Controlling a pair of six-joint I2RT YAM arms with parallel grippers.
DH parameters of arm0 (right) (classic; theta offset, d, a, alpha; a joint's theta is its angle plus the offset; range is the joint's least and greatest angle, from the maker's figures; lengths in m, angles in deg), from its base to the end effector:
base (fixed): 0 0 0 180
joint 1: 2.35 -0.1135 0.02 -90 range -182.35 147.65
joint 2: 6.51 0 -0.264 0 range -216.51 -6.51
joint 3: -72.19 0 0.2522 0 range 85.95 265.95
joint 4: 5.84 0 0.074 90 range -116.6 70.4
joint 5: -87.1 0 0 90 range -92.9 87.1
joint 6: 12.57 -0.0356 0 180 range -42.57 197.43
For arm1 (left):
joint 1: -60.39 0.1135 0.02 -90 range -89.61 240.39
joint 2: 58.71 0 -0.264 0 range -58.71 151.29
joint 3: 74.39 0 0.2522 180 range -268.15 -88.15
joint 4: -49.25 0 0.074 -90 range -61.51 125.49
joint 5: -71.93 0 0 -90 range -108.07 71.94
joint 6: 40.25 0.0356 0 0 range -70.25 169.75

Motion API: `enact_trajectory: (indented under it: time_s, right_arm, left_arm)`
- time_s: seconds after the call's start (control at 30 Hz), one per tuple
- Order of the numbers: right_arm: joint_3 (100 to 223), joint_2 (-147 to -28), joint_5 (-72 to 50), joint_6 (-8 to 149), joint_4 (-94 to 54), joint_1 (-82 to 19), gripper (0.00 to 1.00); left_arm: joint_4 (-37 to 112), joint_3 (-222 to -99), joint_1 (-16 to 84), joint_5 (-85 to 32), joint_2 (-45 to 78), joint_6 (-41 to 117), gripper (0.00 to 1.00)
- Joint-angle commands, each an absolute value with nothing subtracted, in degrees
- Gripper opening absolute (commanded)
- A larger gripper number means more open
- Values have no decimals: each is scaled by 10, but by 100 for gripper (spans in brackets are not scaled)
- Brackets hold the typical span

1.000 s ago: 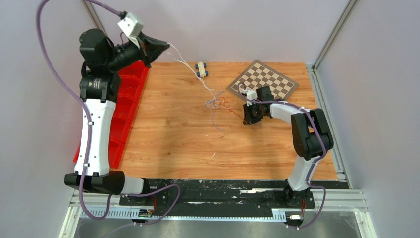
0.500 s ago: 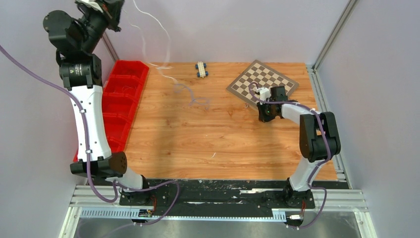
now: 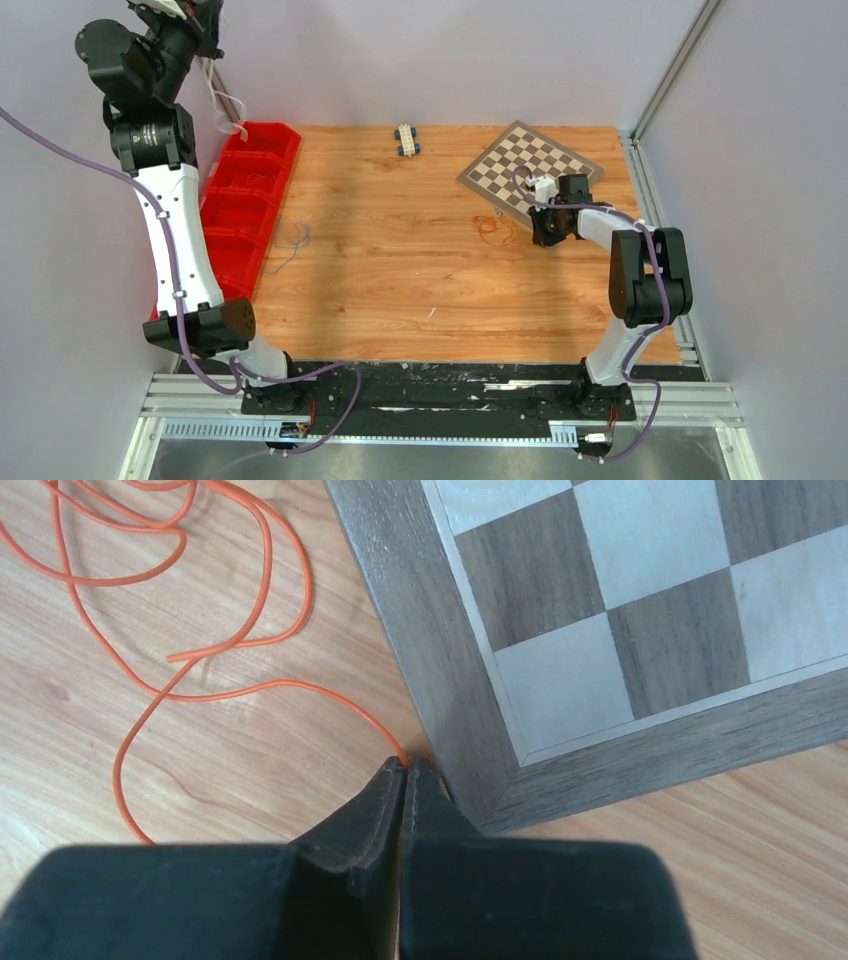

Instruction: Untangle the cables

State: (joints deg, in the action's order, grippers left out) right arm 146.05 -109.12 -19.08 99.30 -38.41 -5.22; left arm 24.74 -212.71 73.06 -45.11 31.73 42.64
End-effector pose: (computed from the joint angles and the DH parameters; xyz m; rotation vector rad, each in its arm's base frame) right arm 0.3497 0.0275 0.1549 -0.6474 2.5120 0.2541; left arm 0.2847 0.0474 0.6065 0.2147 1.1926 -0.1893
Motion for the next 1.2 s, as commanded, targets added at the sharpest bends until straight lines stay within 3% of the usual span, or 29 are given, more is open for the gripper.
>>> enact_trajectory:
  time_s: [0.0,0.23,0.67,1.17]
  right_arm:
    - [1458,-1104,-224,996,-459,-46,0]
    - [1470,-1099,-276,978,-471,-49,0]
    - [1475,-1112,-279,964,-477,-53,0]
    - [1492,-1136,-280,957,-489,-55,0]
  left_arm:
    - [267,-2114,756,-470,298,423,0]
    - [242,-2074,789,-499,295,420,0]
    - [254,-1946,849,-537,275,446,0]
    - [237,-1882,917,-560,248,464,0]
